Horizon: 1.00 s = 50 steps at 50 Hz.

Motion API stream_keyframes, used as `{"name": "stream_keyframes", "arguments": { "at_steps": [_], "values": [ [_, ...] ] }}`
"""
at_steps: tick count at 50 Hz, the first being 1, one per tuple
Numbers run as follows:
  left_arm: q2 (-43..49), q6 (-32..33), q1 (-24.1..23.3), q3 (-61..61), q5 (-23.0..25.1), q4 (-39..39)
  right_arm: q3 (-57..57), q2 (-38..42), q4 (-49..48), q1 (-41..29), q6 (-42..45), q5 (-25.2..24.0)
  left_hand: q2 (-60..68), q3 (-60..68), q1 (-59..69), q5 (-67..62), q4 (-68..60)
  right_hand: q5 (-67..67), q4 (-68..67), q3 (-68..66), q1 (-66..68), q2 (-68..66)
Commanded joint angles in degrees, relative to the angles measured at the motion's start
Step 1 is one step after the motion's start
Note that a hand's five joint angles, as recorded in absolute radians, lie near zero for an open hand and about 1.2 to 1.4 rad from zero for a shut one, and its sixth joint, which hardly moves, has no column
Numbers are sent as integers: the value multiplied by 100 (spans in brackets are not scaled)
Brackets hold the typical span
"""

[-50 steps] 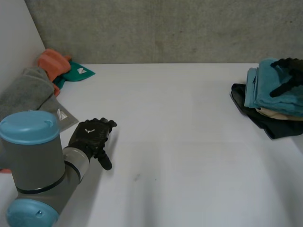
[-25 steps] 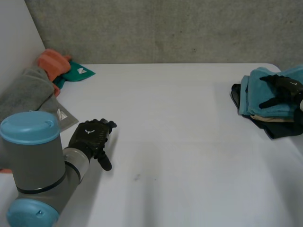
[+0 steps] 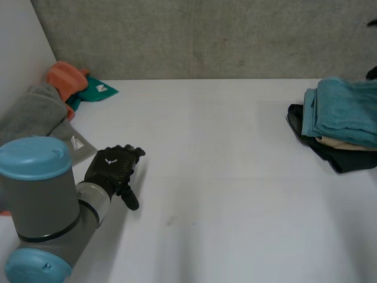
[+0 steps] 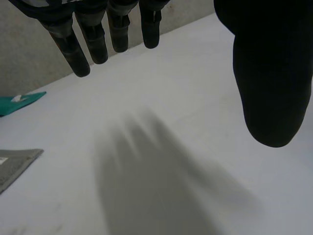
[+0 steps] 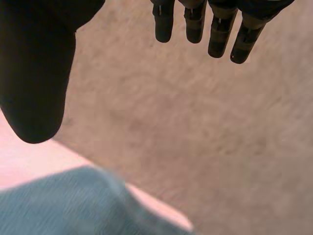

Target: Fold the laundry.

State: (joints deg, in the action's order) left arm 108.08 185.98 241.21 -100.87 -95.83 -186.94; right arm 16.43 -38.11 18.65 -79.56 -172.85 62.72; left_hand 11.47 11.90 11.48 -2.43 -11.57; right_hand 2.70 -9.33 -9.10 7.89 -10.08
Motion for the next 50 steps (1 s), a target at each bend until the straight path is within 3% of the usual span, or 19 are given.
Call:
{"name": "stream_keyframes", "arguments": {
  "at_steps": [1,6,11,17,27,41,50],
  "values": [
    [-357,-9,31,94,-14,9,747,-1153,-10,-612,391,934,-147,-190,-148,243,157,-270,-67,-90,211,8],
    [-796,9,294,190,-6,9,1843,-1926,-28,-1525,962,2119,-147,-190,-148,243,157,-270,-67,-90,211,8],
    [-1235,26,514,366,-23,35,2864,-2314,-72,-2300,955,2701,-147,-190,-148,243,157,-270,-67,-90,211,8],
    [-1518,26,699,436,-23,61,4419,-2955,-291,-3179,683,2816,-147,-190,-148,243,157,-270,-67,-90,211,8],
    [-1553,35,822,375,-23,140,6960,-3773,-2048,-4094,313,2852,-147,-190,-148,243,157,-270,-67,-90,211,8],
    [-1492,175,1296,585,21,219,7445,-3791,-2278,-4006,322,2887,-147,-190,-148,243,157,-270,-67,-90,211,8],
    [-789,1035,2174,1016,74,193,7568,-3773,-2321,-4059,366,2869,-147,-190,-148,243,157,-270,-67,-90,211,8]
  ]
}}
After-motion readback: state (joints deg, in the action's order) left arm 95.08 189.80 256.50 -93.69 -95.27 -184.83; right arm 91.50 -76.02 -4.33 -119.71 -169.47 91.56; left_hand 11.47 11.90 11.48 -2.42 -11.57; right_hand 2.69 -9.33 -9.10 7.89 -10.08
